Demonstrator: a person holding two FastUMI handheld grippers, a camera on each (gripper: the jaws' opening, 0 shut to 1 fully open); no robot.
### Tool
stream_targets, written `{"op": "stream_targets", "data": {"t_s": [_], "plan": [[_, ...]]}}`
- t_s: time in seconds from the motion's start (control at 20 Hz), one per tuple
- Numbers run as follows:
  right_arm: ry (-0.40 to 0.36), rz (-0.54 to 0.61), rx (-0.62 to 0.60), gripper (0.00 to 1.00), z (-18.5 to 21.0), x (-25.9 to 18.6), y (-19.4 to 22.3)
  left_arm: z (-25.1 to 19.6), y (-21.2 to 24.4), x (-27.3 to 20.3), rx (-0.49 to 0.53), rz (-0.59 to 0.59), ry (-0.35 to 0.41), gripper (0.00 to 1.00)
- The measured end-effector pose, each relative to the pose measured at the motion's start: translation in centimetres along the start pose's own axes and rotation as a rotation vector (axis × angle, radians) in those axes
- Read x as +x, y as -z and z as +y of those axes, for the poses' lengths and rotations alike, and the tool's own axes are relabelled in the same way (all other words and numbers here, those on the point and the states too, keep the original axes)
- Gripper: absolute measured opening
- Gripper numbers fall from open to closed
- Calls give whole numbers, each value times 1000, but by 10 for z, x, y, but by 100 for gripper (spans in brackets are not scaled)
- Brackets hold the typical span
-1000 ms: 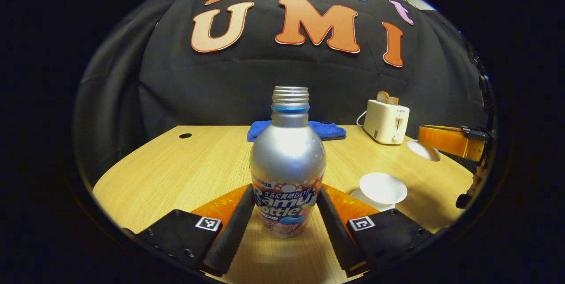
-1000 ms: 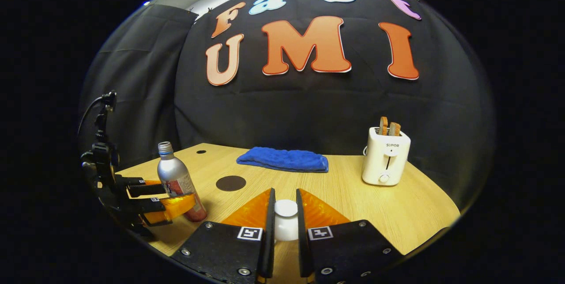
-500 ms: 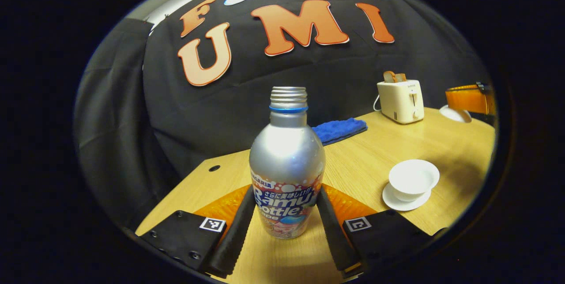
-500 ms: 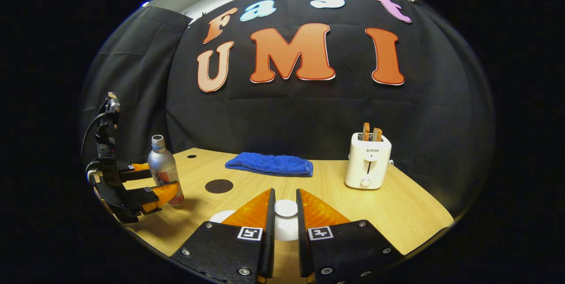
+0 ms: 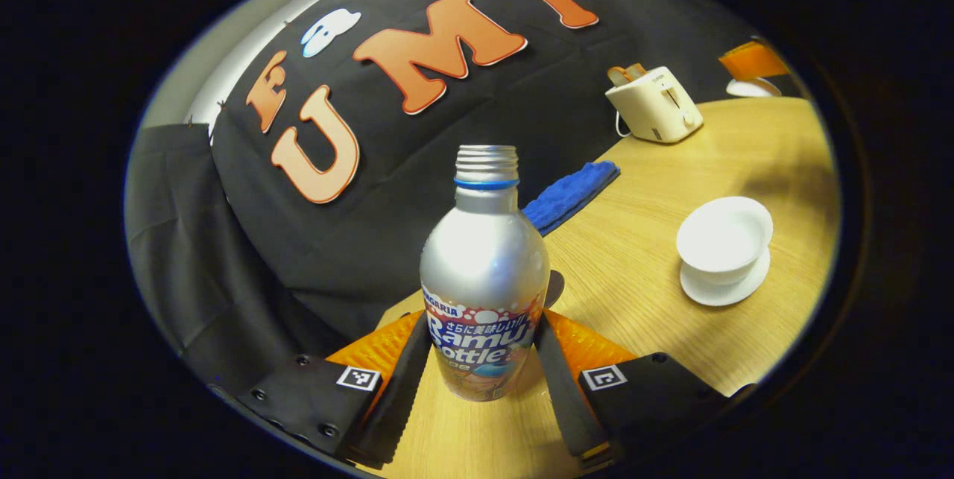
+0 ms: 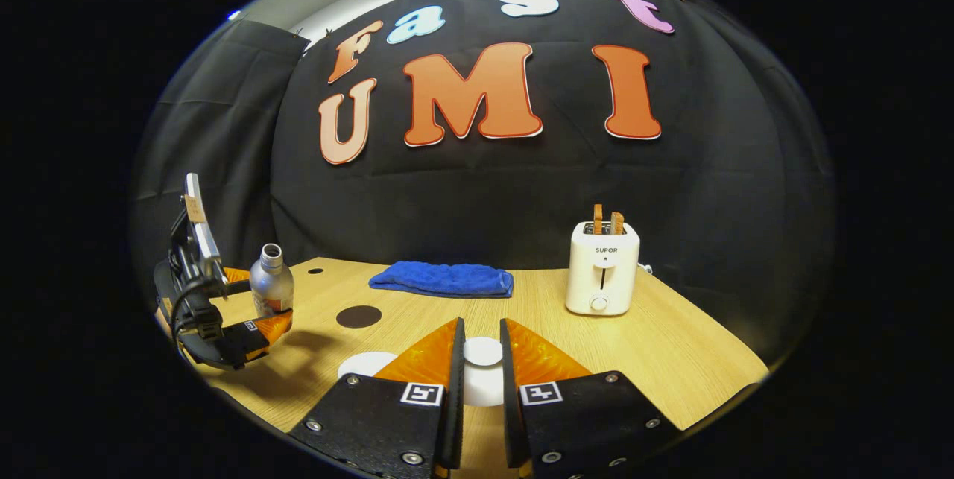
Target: Open the teacup lid with one hand, grasp the water bottle and pour water into the teacup with the other hand; after pouring, place the water bottle on the coaster and then close the teacup lid.
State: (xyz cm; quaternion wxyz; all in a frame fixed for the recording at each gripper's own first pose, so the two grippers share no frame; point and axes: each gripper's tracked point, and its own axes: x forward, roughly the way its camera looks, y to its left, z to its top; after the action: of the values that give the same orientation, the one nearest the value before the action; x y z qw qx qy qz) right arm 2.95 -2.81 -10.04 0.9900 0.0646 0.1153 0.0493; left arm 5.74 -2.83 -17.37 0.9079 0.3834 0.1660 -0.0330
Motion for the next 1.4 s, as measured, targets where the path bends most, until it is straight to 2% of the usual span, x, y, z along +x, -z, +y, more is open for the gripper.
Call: {"op": "stream_targets", "data": {"t_s": [0.3,0.35,0.65,0.75,0.8,0.85,1.05,1.1,1.15,1.25,1.35,1.4], "plan": [[18,-8,11,23,-15,-5,1,4,-9,-4,226,-37,-49,80],[23,-9,9,23,-17,-7,1,4,-13,-3,265,-48,-54,83],[35,-11,9,23,-25,-9,4,0,-29,-4,506,-109,-65,83],[37,-12,6,23,-27,-10,4,-1,-30,-1,568,-117,-65,87],[37,-12,1,23,-27,-10,5,-2,-31,1,611,-121,-67,83],[42,-12,-3,23,-29,-11,5,-4,-31,4,652,-119,-66,87],[52,-6,-6,23,-33,-13,8,-9,-35,9,753,-134,-48,79],[50,-4,-6,23,-33,-15,9,-11,-36,10,778,-140,-46,87],[51,-3,-11,23,-34,-16,10,-13,-39,12,800,-154,-42,80],[57,-4,-19,23,-37,-18,9,-17,-37,17,850,-151,-25,80],[60,1,-14,23,-39,-19,11,-19,-41,18,911,-169,-27,87],[60,4,-9,23,-40,-20,12,-20,-43,18,933,-176,-30,83]]}}
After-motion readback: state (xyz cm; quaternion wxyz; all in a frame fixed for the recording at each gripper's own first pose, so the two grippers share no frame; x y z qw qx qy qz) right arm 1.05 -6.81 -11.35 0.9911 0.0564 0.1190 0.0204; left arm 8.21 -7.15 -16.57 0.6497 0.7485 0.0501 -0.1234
